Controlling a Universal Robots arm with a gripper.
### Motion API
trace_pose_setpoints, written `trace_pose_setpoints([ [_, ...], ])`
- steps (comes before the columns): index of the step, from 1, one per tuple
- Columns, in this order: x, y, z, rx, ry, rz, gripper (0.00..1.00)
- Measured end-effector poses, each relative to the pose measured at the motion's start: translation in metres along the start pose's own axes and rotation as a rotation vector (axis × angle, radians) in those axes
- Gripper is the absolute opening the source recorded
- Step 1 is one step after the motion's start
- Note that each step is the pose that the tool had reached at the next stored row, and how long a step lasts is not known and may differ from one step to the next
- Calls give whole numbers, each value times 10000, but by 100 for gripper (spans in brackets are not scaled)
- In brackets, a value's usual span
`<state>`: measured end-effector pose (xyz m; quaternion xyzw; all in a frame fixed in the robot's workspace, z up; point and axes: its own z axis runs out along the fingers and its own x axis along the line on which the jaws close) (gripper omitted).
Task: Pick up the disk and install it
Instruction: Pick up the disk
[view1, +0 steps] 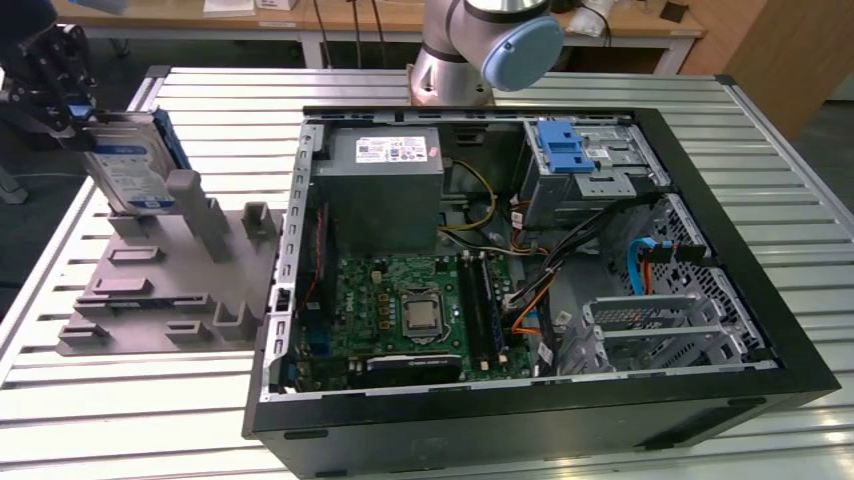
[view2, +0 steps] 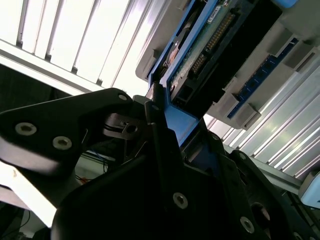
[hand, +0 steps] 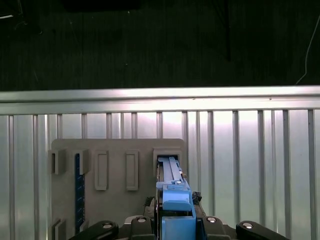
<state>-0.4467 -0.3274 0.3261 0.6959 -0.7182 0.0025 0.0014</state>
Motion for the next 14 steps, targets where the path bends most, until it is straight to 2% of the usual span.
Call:
trace_pose_setpoints([
  [14,1,0,-114,0,-6,0,36],
])
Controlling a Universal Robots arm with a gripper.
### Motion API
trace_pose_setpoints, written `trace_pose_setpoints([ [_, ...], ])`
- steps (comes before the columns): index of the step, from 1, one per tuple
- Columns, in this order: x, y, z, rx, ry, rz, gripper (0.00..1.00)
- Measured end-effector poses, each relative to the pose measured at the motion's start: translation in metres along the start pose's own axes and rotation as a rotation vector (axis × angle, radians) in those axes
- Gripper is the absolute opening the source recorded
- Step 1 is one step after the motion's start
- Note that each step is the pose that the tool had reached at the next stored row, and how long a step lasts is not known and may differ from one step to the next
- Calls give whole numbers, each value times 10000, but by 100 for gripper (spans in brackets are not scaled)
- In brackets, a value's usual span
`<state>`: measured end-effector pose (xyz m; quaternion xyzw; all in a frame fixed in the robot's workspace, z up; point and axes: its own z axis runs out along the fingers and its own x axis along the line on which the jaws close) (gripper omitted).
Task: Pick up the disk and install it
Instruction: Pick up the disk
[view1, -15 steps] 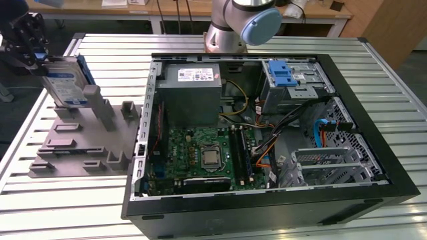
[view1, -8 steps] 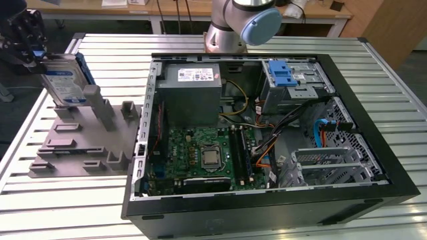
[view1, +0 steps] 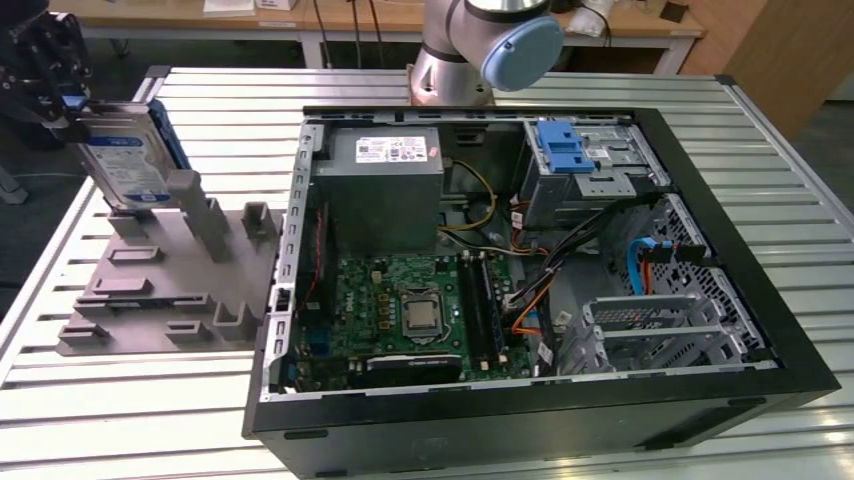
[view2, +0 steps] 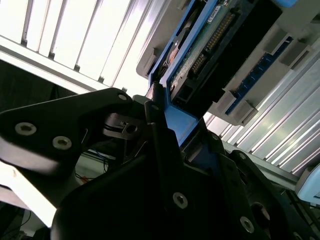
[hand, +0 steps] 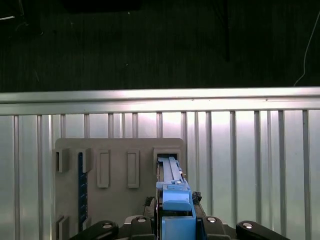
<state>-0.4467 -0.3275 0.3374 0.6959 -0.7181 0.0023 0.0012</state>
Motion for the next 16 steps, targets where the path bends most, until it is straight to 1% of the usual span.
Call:
trace_pose_setpoints([
  [16,1,0,-129,0,-9,0,36],
])
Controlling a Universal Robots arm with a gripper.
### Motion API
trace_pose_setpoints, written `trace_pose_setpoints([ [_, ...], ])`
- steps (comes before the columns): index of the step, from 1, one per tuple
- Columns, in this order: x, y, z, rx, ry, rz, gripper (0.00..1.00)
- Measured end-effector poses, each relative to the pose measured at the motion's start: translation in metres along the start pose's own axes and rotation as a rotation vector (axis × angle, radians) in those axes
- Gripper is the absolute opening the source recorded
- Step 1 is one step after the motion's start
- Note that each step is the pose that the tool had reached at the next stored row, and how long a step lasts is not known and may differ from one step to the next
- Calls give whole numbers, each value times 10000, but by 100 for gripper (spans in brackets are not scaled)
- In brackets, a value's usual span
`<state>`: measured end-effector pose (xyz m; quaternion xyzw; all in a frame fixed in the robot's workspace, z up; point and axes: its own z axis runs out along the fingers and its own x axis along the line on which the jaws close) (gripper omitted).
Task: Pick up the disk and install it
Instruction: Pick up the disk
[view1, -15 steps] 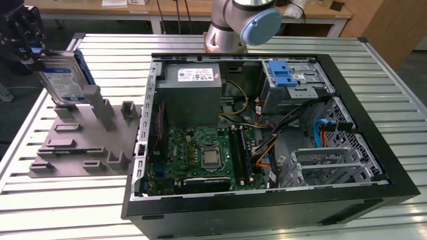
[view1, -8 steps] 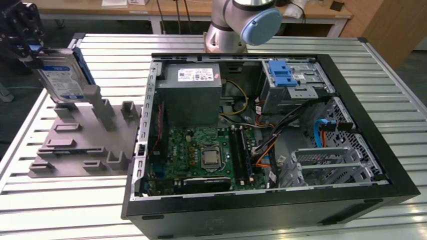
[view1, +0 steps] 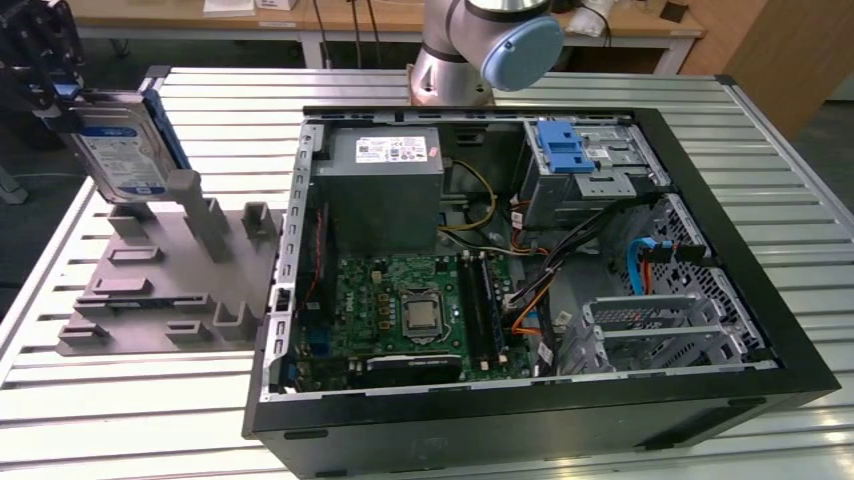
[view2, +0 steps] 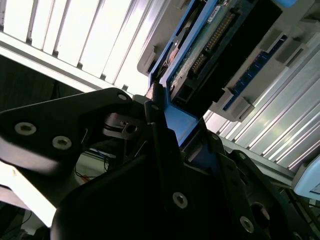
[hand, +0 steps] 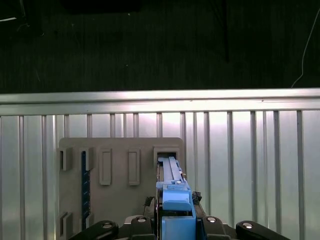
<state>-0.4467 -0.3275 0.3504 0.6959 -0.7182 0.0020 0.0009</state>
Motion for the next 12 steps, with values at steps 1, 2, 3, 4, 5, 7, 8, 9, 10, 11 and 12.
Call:
trace_pose_setpoints([
  [1,0,0,-6,0,0,0,36],
  [2,0,0,-13,0,0,0,36],
  [3,0,0,-19,0,0,0,36],
  [4,0,0,-27,0,0,0,36],
  [5,0,0,-32,0,-1,0,36],
  [7,0,0,-44,1,-1,0,36],
  [8,0,0,-52,0,0,-1,36],
  [9,0,0,-58,0,0,0,36],
  [10,0,0,-64,1,-1,0,36],
  [11,0,0,-71,0,0,-1,36],
  [12,0,0,-78,-1,0,0,36],
])
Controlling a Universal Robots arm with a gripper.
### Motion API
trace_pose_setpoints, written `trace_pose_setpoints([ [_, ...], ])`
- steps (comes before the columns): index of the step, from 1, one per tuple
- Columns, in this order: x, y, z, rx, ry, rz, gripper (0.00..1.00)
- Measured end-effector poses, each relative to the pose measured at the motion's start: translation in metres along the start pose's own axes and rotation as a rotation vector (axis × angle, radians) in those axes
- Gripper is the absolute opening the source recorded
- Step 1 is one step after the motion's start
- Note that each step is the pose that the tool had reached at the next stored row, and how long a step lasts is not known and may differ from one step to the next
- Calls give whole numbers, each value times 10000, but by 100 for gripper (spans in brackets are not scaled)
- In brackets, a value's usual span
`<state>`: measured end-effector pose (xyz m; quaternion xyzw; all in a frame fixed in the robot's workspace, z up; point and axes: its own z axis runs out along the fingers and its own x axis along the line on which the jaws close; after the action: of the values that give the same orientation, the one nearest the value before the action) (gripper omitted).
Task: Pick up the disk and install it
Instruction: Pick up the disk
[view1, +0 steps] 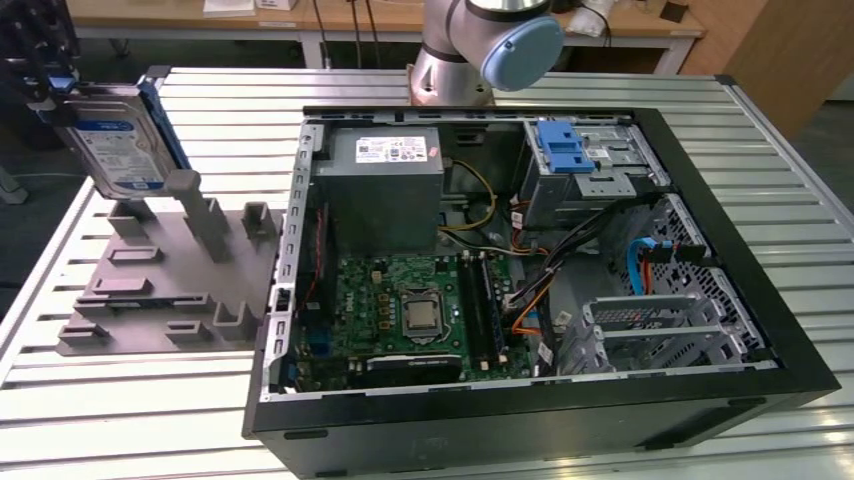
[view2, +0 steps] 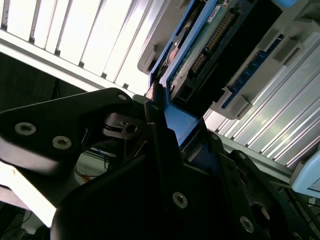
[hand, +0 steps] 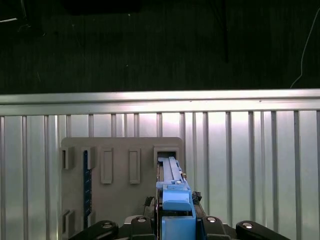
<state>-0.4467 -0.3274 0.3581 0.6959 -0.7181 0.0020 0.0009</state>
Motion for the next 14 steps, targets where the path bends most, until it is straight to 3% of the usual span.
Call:
trace_pose_setpoints([
  [14,1,0,-104,1,-1,0,36],
])
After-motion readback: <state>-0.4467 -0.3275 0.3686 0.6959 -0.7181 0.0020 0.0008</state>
